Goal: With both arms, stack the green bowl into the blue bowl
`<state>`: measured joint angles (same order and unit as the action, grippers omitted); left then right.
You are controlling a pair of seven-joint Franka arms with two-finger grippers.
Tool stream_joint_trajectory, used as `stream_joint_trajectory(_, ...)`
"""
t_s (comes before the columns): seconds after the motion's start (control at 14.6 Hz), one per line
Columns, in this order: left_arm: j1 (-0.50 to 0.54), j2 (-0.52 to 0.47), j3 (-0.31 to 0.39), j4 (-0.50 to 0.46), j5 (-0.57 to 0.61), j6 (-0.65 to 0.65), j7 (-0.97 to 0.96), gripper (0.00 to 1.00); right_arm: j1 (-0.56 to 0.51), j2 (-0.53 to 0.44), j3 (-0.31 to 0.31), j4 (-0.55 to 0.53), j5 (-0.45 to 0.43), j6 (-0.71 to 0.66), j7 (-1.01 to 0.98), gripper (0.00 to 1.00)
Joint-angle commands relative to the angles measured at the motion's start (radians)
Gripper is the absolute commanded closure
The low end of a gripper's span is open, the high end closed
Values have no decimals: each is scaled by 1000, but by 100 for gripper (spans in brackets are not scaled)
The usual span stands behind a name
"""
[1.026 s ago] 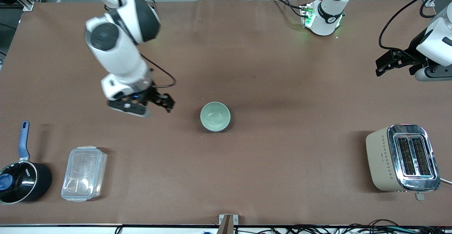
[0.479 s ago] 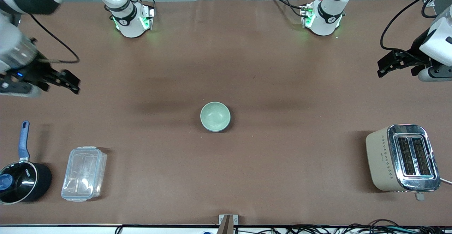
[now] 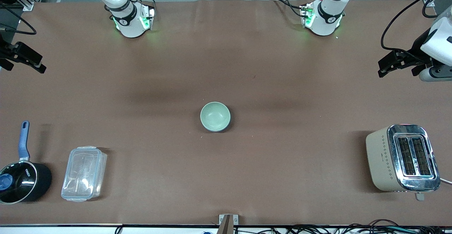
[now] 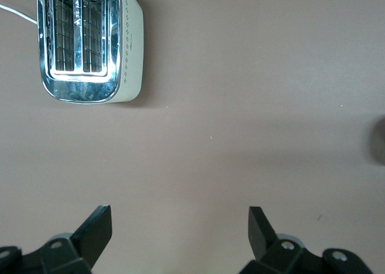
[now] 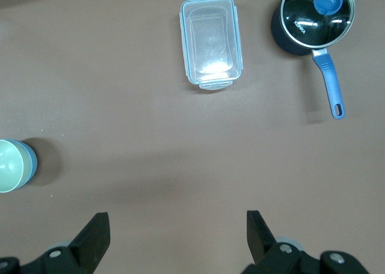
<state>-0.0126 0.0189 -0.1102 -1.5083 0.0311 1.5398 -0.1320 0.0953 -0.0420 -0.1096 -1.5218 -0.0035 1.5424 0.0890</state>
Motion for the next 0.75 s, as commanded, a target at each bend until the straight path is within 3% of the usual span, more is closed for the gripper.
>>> stream_joint_trajectory(0.0,2,1,4,14,-16,-7,22,0,0,24,2,31,4,-19,-18,0)
stream_joint_trajectory(0.68,-4,3,4,19,0,-26,43,0,0,24,1,31,0,-19,-107,0)
